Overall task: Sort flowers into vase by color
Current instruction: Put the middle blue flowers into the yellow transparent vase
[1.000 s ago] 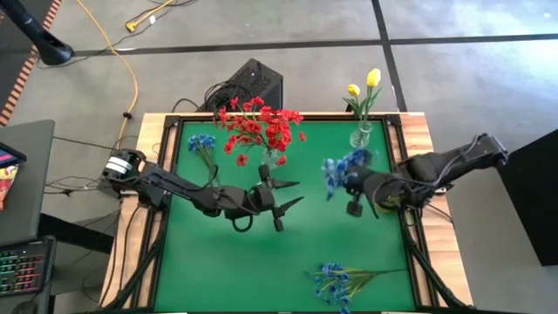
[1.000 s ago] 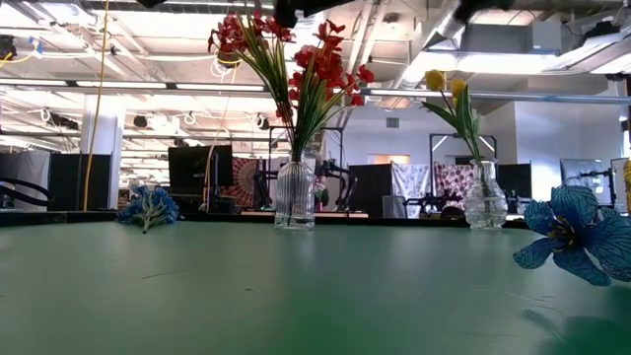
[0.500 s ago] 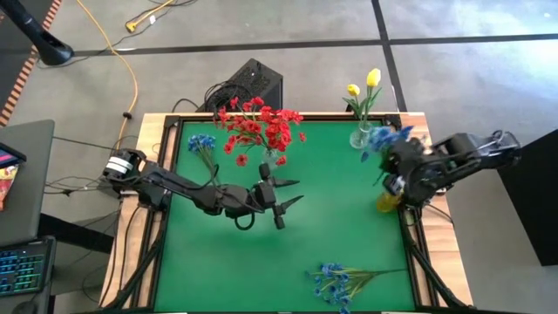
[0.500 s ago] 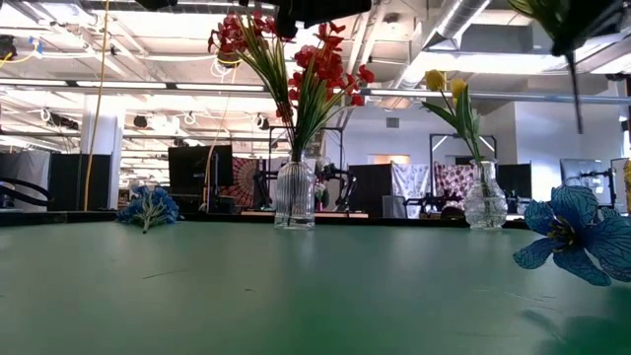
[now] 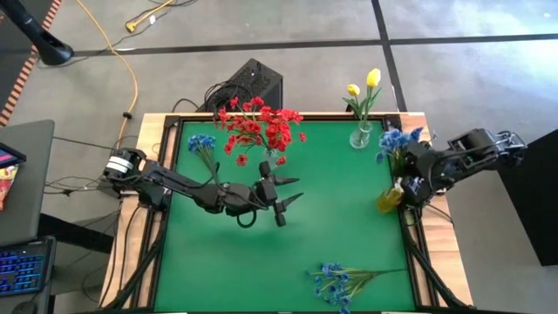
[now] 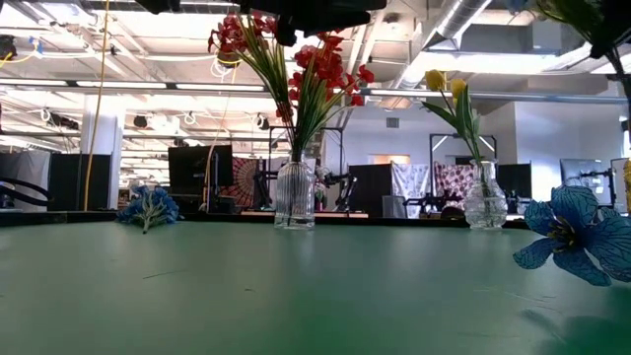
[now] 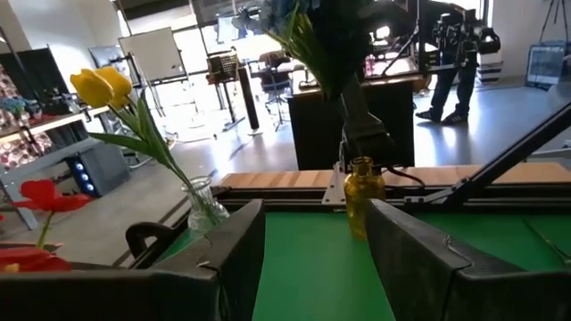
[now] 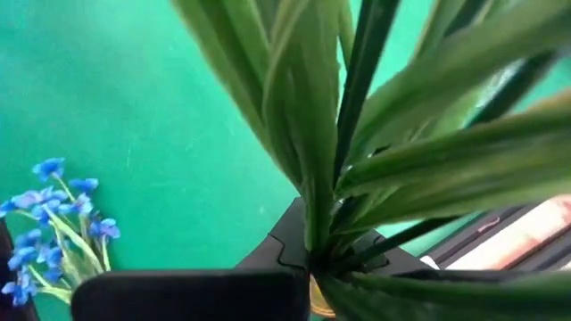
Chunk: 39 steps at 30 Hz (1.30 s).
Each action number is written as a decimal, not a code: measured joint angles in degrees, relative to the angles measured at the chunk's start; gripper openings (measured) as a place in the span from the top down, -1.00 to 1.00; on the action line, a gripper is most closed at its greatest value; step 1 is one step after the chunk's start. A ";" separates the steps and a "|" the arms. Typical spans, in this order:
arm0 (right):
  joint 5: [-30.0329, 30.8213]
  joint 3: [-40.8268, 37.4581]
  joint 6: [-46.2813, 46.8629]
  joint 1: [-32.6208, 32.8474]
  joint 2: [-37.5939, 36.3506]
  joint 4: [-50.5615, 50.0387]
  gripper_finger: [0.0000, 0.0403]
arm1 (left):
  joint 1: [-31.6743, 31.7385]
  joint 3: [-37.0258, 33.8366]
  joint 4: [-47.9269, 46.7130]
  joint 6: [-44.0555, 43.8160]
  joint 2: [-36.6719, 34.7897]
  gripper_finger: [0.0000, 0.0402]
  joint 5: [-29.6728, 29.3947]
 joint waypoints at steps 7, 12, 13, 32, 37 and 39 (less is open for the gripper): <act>-0.90 1.96 -2.05 -0.11 -3.03 0.03 0.78 | 1.18 0.00 -0.08 -1.02 0.00 0.09 0.50; -1.73 2.99 -5.82 -0.11 -4.80 0.00 0.78 | 1.83 0.00 -0.08 -2.62 0.00 0.09 2.43; -1.70 2.99 -6.67 -0.11 -5.06 0.01 0.78 | 1.89 0.00 -0.08 -2.67 0.00 0.09 2.88; -5.62 2.99 -15.44 -0.13 -5.67 0.02 0.78 | 1.97 0.00 0.12 -3.36 0.02 0.09 3.20; -5.64 0.18 -17.78 -0.13 -5.64 0.04 0.78 | 1.97 0.00 -0.07 -3.48 0.02 0.09 3.30; -5.64 -1.38 -19.09 -0.13 -5.61 -0.02 0.78 | 1.97 0.00 -0.27 -3.48 0.02 0.09 3.36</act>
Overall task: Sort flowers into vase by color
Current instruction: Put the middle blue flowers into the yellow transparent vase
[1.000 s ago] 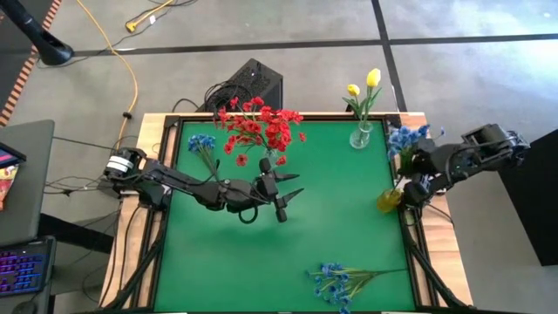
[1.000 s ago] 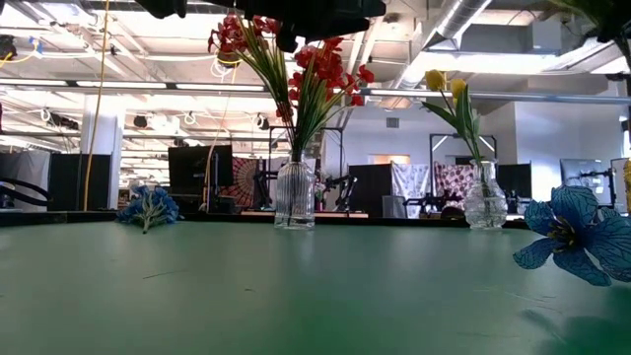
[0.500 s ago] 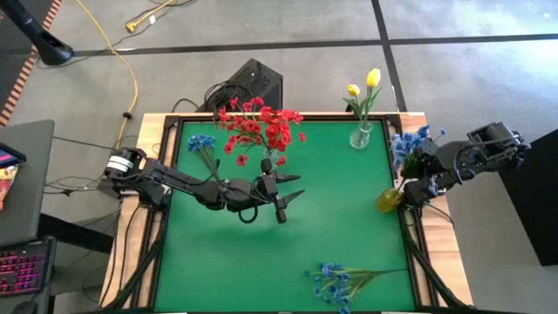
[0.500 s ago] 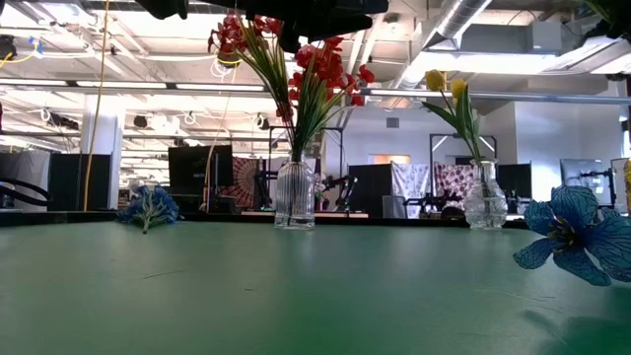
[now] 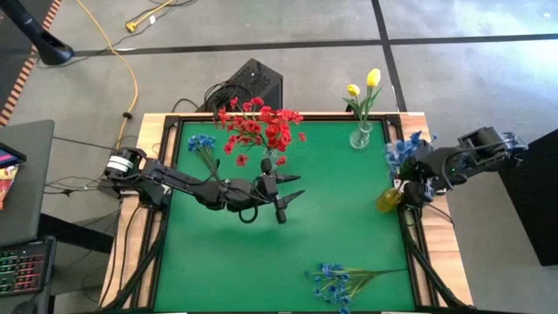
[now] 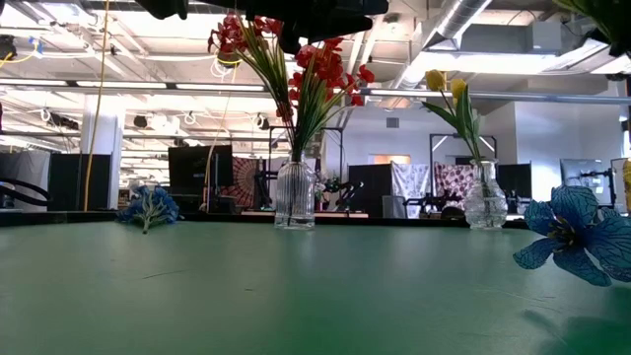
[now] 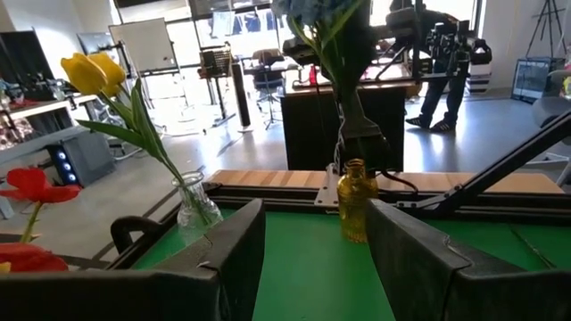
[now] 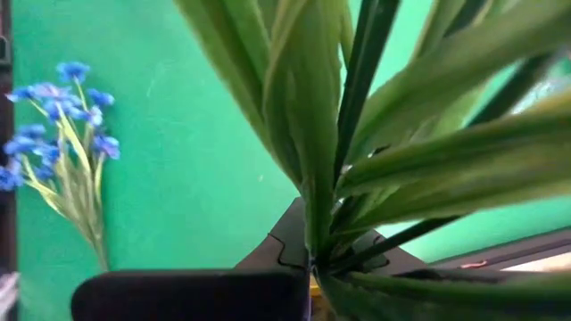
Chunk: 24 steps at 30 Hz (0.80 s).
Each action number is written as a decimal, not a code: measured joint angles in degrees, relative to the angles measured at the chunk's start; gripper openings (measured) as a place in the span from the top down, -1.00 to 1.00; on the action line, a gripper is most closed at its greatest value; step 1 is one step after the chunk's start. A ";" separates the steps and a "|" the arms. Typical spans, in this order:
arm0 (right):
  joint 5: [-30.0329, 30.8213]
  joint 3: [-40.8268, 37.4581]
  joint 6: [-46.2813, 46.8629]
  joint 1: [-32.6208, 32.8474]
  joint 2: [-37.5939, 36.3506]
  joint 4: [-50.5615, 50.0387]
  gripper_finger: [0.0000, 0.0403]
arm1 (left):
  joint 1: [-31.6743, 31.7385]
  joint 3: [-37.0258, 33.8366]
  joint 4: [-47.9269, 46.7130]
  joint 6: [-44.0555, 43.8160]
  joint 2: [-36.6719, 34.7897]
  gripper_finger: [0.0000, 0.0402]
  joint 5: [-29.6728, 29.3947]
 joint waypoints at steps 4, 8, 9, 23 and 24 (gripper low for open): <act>0.95 -0.53 -0.87 0.00 -0.01 0.02 0.78 | 0.00 0.00 -0.05 0.00 0.02 0.09 0.00; 1.07 0.74 -0.90 0.00 -0.10 0.04 0.78 | 0.05 0.00 -0.05 0.09 0.02 0.09 -0.02; 1.08 1.30 -0.90 0.00 -0.11 0.04 0.78 | 0.11 0.00 -0.05 0.09 0.02 0.09 -0.02; 1.67 3.61 -12.24 0.00 0.10 0.04 0.78 | 0.48 0.00 -0.09 -0.42 0.02 0.09 0.17; 1.51 3.61 -12.26 0.00 0.07 0.04 0.78 | 0.48 0.00 -0.17 -0.42 0.02 0.09 0.17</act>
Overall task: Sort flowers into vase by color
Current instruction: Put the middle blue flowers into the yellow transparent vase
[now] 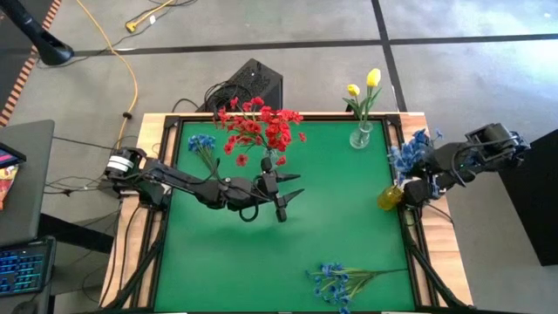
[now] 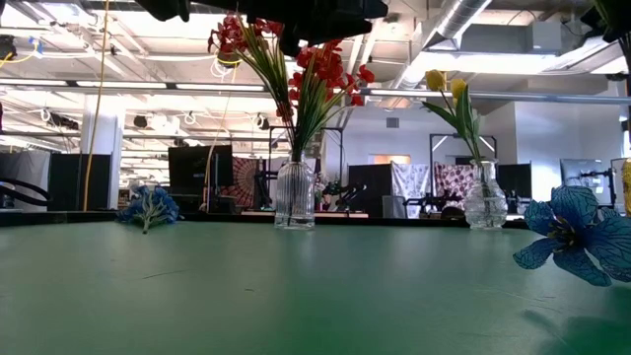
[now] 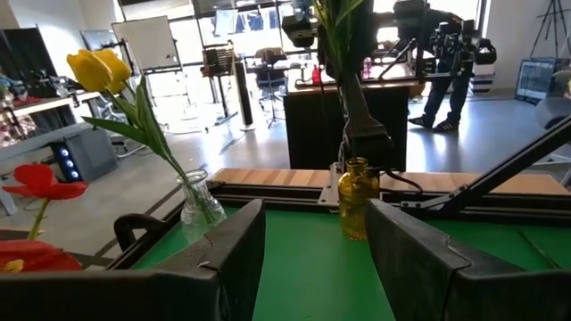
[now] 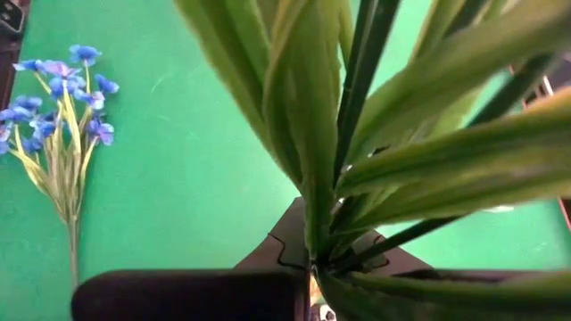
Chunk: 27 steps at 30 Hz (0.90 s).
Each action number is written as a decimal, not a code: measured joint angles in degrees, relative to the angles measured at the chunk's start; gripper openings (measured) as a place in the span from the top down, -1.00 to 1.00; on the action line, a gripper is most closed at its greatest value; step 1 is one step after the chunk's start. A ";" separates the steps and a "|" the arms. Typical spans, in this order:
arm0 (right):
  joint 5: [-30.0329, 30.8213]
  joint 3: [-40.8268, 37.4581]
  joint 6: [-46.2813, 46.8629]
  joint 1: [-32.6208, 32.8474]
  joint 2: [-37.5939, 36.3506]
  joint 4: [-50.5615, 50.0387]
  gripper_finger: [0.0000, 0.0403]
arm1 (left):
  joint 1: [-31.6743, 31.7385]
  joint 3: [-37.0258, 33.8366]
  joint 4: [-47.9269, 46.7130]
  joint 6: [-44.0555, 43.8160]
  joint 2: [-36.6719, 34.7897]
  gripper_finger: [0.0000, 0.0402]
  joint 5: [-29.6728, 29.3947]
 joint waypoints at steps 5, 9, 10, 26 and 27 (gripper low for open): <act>-1.16 0.00 -1.05 0.00 0.02 0.00 0.78 | 0.06 0.00 -0.10 0.00 0.00 0.09 -0.01; -1.67 0.00 -2.03 0.00 0.02 -0.01 0.78 | 0.11 0.00 -0.10 0.00 0.00 0.09 -0.02; -1.68 0.00 -2.09 0.00 0.02 0.00 0.78 | 0.11 0.00 -0.10 0.00 0.00 0.09 -0.02; -3.45 -4.90 -5.46 -0.01 -0.13 0.01 0.78 | 0.11 0.00 -0.56 -0.28 0.00 0.09 -0.02; -3.43 -5.73 -6.31 -0.02 -0.13 -0.01 0.78 | 0.11 0.00 -0.56 -0.28 0.00 0.09 -0.02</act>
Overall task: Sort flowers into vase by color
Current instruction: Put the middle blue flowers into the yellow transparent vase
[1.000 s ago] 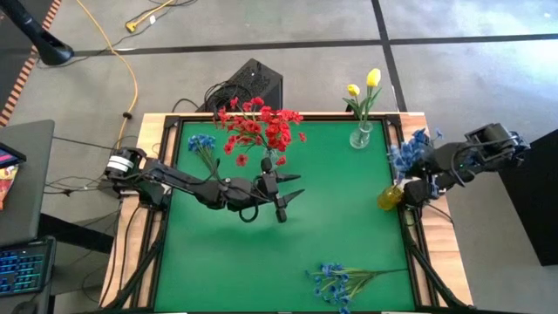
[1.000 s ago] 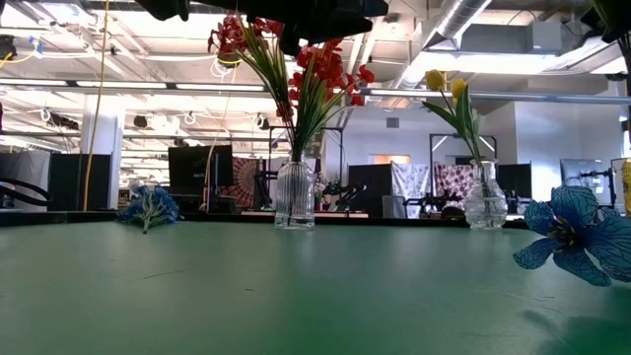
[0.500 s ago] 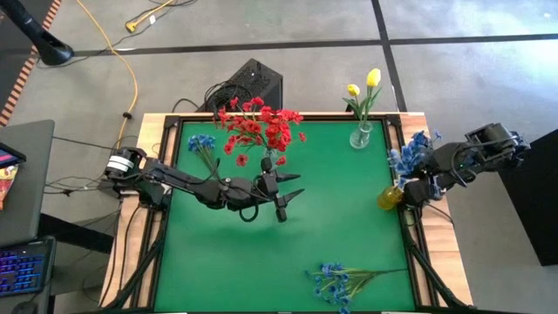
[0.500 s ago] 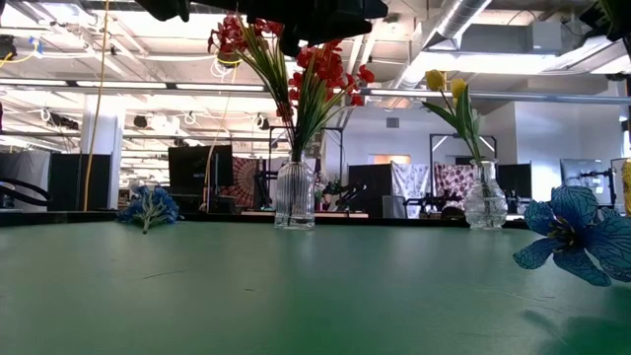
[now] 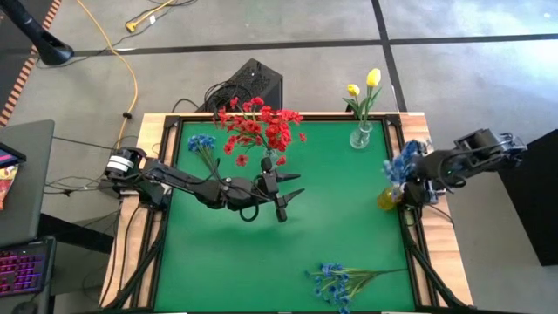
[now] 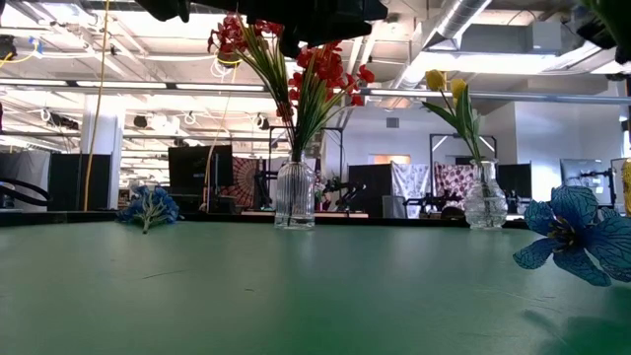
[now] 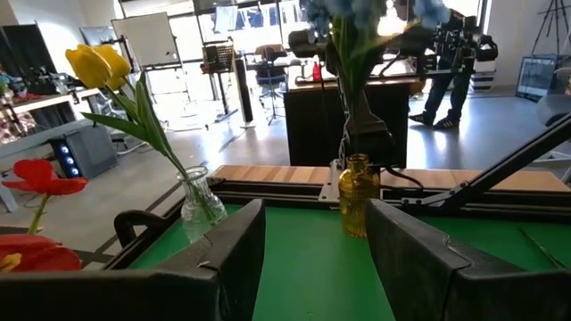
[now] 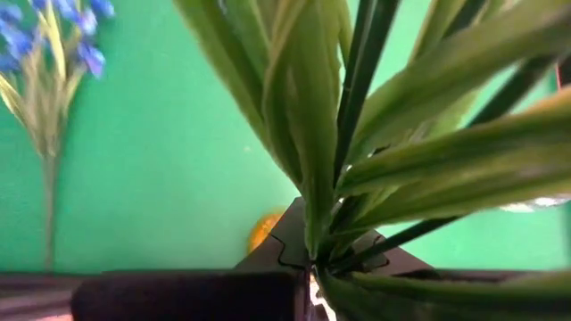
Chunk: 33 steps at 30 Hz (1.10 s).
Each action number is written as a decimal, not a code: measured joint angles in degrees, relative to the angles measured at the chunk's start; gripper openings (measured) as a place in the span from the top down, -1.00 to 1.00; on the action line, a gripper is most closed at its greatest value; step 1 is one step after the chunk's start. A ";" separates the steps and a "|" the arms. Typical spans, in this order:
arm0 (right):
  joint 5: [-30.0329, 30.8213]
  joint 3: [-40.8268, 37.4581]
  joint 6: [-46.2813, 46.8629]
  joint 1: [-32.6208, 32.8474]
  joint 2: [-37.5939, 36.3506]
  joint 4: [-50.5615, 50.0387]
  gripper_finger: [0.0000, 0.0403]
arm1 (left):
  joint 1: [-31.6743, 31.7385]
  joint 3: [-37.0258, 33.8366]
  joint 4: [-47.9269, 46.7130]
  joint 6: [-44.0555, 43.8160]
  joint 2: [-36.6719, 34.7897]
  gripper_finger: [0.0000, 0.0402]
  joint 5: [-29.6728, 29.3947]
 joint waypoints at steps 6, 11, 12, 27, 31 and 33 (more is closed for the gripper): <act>0.69 -2.19 -0.73 0.01 0.00 0.02 0.78 | 0.00 0.00 -0.15 -0.07 0.00 0.09 0.00; 0.11 -2.23 2.58 0.00 0.00 0.01 0.78 | 0.00 0.00 -0.45 -0.13 0.00 0.09 0.00; 0.13 -2.23 3.53 0.02 0.00 0.01 0.78 | 0.00 0.00 -0.44 -0.13 0.00 0.09 0.00; 0.45 -2.25 20.96 0.01 -0.02 0.01 0.25 | 0.00 0.00 -1.35 0.02 0.00 0.09 0.00; -0.41 -2.25 26.43 0.00 -0.02 0.01 -0.01 | 0.00 0.00 -1.38 0.02 0.00 0.09 0.00; -1.97 -2.26 27.89 0.01 -0.02 0.01 -0.14 | 0.00 0.00 -1.47 0.02 0.00 0.09 0.00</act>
